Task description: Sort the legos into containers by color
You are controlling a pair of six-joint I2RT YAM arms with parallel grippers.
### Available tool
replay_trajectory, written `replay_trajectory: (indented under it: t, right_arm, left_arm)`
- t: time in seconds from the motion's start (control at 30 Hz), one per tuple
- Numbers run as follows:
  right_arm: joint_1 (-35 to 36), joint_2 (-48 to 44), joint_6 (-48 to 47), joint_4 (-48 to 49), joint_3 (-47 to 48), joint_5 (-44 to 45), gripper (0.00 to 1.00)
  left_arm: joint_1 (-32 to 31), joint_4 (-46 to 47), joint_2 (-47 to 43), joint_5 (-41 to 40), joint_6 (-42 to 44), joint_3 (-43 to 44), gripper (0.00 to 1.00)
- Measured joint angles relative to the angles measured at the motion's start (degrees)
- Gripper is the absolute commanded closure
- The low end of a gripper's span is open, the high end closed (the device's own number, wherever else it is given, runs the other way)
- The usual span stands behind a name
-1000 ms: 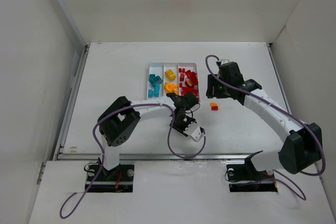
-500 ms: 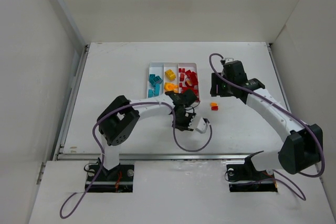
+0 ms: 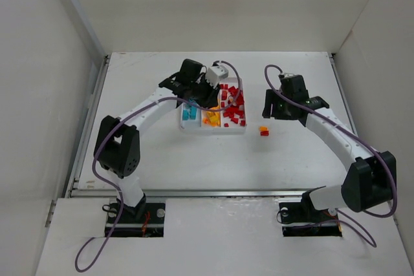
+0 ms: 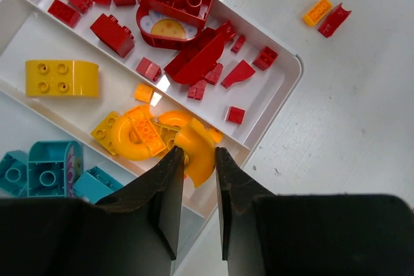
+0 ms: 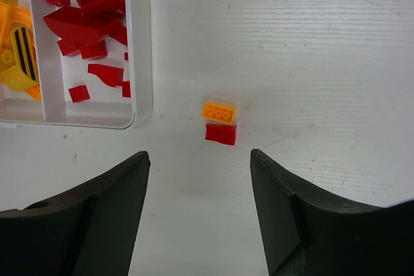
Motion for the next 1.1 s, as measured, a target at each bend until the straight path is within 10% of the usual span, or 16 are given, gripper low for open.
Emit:
replay_trajectory:
  t: [0.23,0.43,1.1]
  right_arm:
    - [0.00,0.72,0.24,0.02,0.00,-0.31,0.31]
    - [0.00,6.01,0.24,0.04,-0.04,-1.03,0.31]
    - [0.46,19.08,3.61,3.69,-1.73,-1.14,0.35]
  left_arm:
    - [0.31,1.79,6.16,-2.75,-4.24,1.64,0.83]
    - [1.55,2.08,9.79,-4.39,-4.28,3.15,0.31]
    - [0.37,1.14,0.31,-4.55,-3.61,3.67,0.25]
